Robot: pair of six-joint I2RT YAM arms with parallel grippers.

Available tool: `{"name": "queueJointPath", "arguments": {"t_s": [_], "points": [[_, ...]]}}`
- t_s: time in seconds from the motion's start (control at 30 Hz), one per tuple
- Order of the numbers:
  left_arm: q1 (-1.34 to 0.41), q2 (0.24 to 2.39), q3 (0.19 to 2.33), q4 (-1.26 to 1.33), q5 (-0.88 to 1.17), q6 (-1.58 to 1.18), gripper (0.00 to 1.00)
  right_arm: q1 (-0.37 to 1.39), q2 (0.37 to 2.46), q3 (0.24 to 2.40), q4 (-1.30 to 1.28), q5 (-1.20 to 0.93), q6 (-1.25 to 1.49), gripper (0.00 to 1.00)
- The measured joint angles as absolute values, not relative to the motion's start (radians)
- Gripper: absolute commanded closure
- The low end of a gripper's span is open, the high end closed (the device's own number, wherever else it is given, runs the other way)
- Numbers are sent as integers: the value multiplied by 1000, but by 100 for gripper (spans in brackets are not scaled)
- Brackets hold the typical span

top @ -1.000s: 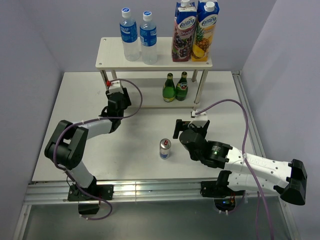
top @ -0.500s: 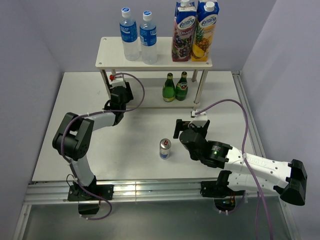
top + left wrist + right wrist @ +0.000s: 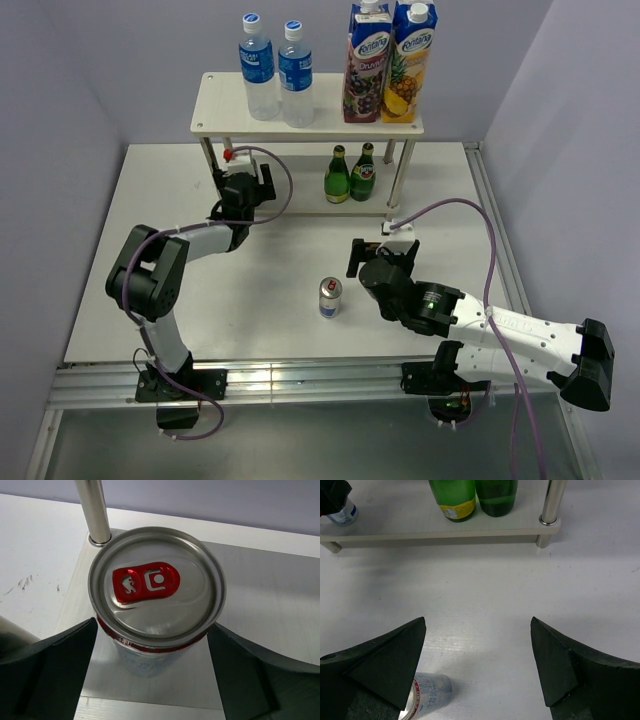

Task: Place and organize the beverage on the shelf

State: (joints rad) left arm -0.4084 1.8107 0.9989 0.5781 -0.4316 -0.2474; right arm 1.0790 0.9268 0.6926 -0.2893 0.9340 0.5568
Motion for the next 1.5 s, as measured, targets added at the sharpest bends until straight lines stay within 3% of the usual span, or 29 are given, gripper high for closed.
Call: {"name": "queueJointPath", "arguments": {"t_s": [0.37,0.63,1.0,1.2,1.37,1.5], "points": [[-427,1652,928,535,-466,-251,1,1079,891,666,-303,931,580,8],[-551,1435,788,439,-490,-296,1,1079,860,666,-324,935,588,8],[-868,911,475,218,-458,-440,1,1079,841,666,-330,942,599,8],[-941,633,351,202,-267,-495,1,1079,849,666,-329,944,605,8],[-1005,644,282,244,-115,-511,1,1079,868,666,-330,950,605,8],[-1092,755,258,297,-119,-514,1,1079,872,666,-331,951,605,8]]}}
